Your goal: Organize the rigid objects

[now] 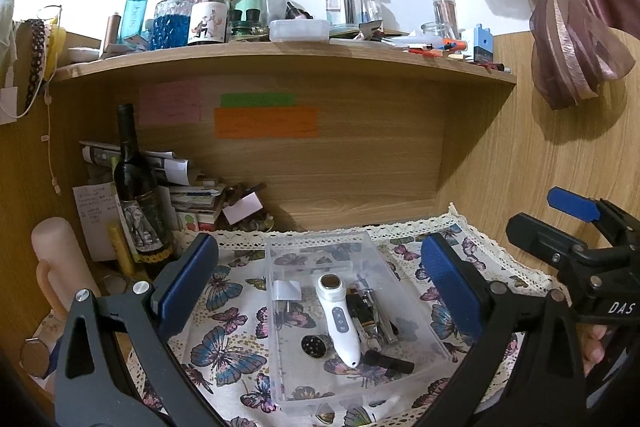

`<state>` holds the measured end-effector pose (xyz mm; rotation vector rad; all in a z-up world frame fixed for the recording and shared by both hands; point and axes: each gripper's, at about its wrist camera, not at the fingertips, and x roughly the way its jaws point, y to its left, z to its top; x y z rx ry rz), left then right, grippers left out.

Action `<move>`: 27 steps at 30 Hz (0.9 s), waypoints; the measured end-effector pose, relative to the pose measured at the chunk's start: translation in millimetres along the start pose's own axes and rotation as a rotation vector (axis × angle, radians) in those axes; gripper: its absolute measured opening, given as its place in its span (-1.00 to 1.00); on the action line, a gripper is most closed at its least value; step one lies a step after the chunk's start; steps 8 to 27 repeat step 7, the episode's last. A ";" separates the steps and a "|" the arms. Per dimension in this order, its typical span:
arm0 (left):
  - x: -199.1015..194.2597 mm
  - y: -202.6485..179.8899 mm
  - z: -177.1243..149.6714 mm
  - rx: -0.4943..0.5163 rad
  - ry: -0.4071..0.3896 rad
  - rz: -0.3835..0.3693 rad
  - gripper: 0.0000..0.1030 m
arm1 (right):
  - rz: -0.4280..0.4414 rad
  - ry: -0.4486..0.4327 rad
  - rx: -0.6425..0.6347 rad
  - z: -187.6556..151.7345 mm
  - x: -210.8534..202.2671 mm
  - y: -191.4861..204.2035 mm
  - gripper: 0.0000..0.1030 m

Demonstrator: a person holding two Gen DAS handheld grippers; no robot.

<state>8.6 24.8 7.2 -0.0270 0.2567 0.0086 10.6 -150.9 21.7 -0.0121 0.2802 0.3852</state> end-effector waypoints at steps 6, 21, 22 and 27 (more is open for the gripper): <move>0.2 -1.1 0.8 0.006 -0.012 -0.003 1.00 | 0.002 0.011 0.009 -0.5 3.1 0.2 1.00; 0.5 -1.1 1.0 0.007 -0.012 -0.006 1.00 | 0.001 0.012 0.010 -0.6 3.4 0.7 1.00; 0.5 -1.1 1.0 0.007 -0.012 -0.006 1.00 | 0.001 0.012 0.010 -0.6 3.4 0.7 1.00; 0.5 -1.1 1.0 0.007 -0.012 -0.006 1.00 | 0.001 0.012 0.010 -0.6 3.4 0.7 1.00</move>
